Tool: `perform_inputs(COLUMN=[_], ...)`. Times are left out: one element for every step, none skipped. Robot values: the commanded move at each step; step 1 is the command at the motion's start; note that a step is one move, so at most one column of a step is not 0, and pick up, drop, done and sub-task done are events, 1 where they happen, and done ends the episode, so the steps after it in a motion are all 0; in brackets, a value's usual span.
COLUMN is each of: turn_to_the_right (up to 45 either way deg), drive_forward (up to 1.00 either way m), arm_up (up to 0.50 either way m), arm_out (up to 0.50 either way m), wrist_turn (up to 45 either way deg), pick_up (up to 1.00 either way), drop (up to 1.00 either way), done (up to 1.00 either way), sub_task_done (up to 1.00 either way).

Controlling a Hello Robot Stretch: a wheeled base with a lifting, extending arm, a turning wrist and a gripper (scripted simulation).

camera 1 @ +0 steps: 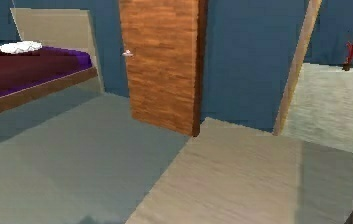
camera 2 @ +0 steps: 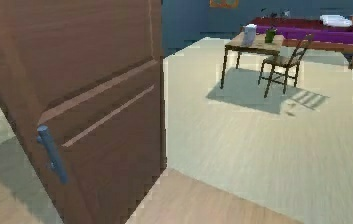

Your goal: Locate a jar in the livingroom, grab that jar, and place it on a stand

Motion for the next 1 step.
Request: perform_inputs(turn_to_the_right=[0.0], drive_forward=[0.65], arm_up=[0.00], arm_out=[0.00], wrist_turn=[0.0], pick_up=[0.00], drop=[0.00], done=[0.00], sub_task_done=[0.00])
